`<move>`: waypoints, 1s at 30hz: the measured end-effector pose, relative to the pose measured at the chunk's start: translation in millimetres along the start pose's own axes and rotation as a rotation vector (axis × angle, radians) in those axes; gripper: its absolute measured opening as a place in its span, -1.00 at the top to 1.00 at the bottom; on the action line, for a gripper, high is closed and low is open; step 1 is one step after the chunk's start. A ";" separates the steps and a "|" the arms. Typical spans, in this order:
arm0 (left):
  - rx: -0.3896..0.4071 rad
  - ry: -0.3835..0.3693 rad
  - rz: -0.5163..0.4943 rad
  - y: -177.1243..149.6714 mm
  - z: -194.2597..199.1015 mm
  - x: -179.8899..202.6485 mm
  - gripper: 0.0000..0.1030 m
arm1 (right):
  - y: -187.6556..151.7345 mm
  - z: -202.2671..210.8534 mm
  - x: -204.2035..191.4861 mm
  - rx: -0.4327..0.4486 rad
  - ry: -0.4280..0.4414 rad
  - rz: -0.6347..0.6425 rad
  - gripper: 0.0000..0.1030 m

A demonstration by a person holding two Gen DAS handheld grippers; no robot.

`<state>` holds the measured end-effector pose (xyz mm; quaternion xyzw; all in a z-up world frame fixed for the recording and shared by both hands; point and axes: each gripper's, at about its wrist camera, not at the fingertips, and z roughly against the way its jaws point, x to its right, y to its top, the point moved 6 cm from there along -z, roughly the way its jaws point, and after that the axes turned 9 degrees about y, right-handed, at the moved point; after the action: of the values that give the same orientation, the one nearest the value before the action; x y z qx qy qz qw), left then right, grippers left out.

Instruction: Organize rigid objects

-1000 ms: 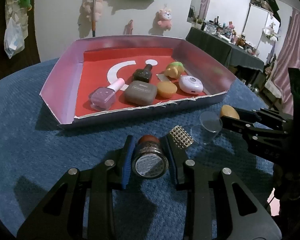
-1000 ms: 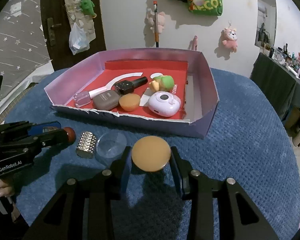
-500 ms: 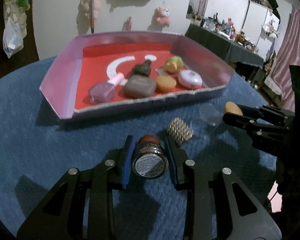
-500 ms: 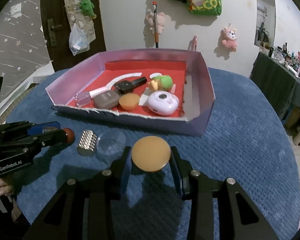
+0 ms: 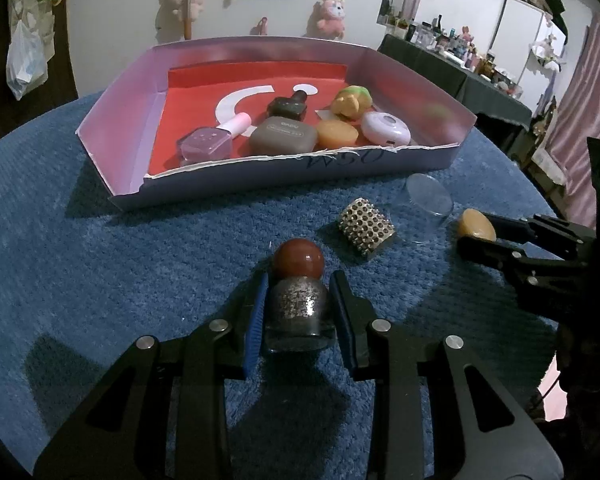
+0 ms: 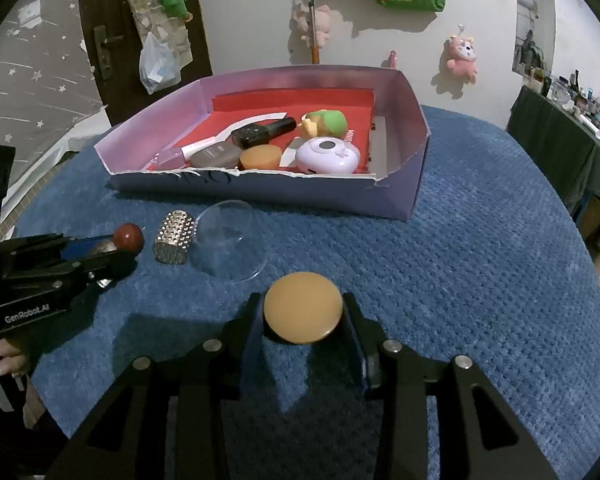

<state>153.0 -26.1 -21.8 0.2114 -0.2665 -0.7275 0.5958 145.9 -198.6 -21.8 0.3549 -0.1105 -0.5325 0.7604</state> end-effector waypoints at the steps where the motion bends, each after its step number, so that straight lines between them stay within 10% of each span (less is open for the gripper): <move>1: 0.000 0.004 -0.002 -0.1 -0.1 0.3 0.42 | -0.2 0.4 -0.1 0.000 0.005 -0.001 -0.04; 5: -0.001 0.015 -0.009 1.5 -2.0 2.0 0.38 | -1.0 1.8 -0.9 0.006 0.005 0.001 -0.12; 8: 0.008 0.018 -0.002 2.6 -0.8 2.1 -0.30 | -1.5 2.4 0.0 0.009 0.005 -0.006 -0.12; 22: 0.008 0.043 0.004 8.3 -8.0 1.4 -0.32 | -0.7 1.9 1.6 0.009 0.002 -0.001 -0.22; 25: 0.007 0.045 -0.002 8.8 -10.2 2.6 -0.25 | 1.5 0.8 2.7 0.008 -0.004 -0.002 -0.22; 27: 0.010 0.062 -0.016 9.3 -11.2 3.5 0.26 | 3.1 -0.6 2.4 0.008 -0.009 0.001 -0.22; 30: 0.010 0.053 -0.025 10.2 -11.1 4.9 0.46 | 4.5 -1.2 0.9 0.016 -0.014 0.011 0.00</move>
<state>166.6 -33.9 -23.8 0.2368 -0.2514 -0.7279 0.5923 150.2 -198.1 -19.9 0.3564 -0.1220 -0.5301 0.7597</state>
